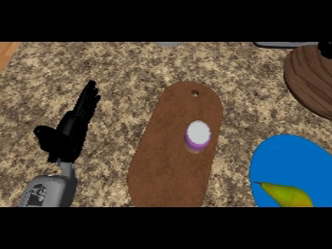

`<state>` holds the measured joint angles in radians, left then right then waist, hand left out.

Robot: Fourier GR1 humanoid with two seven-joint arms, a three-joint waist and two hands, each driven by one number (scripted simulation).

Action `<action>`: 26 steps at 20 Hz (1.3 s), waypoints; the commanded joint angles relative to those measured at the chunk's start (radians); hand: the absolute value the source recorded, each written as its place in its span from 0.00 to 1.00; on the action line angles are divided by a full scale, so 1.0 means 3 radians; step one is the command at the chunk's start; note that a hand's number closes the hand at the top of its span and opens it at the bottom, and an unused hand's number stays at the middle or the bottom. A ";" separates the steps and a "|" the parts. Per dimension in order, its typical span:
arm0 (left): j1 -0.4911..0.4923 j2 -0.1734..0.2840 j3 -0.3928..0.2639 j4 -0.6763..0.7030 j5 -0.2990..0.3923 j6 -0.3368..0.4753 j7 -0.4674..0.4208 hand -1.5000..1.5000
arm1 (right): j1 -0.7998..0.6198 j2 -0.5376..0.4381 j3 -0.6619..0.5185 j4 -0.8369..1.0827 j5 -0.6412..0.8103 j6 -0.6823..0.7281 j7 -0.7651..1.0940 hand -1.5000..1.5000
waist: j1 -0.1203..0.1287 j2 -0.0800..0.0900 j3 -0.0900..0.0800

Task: Pick the cupcake from the plate and place it in the bowl

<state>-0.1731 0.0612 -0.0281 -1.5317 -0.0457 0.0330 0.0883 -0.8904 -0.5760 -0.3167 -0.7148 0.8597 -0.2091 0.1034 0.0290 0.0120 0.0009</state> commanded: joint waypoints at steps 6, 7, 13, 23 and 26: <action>-0.0045 -0.0153 -0.0123 0.0052 -0.0118 0.0115 -0.0017 0.50 | 0.0011 -0.0325 -0.0261 0.1197 -0.0018 -0.0465 -0.0778 1.00 | 0.0045 0.0028 0.0007; -0.0097 -0.0064 -0.0030 -0.0005 -0.0015 0.0029 0.0072 0.50 | 0.0006 -0.0395 -0.0302 0.1278 -0.0094 -0.0224 -0.0842 1.00 | 0.0052 0.0028 0.0008; -0.0105 -0.0124 -0.0106 0.0068 -0.0116 0.0085 -0.0021 0.50 | -0.0068 -0.0359 -0.0527 0.1604 -0.0383 0.0282 -0.0987 0.00 | 0.0040 0.0028 0.0009; -0.0001 -0.0058 -0.0025 0.0001 -0.0056 0.0043 -0.0061 0.50 | 0.0011 -0.0341 -0.1070 0.1521 -0.0974 0.0118 -0.1924 0.00 | 0.0042 0.0013 0.0010; -0.0013 -0.0030 -0.0014 0.0032 0.0000 -0.0042 -0.0019 0.50 | 0.0035 -0.0485 -0.1216 0.1536 -0.1131 0.0181 -0.2064 0.00 | 0.0023 0.0013 0.0009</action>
<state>-0.1781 0.0408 -0.0437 -1.5283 -0.0604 0.0383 0.0827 -0.8789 -0.7006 -0.6277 -0.2511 0.5785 -0.1503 -0.4617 0.0404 0.0175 0.0042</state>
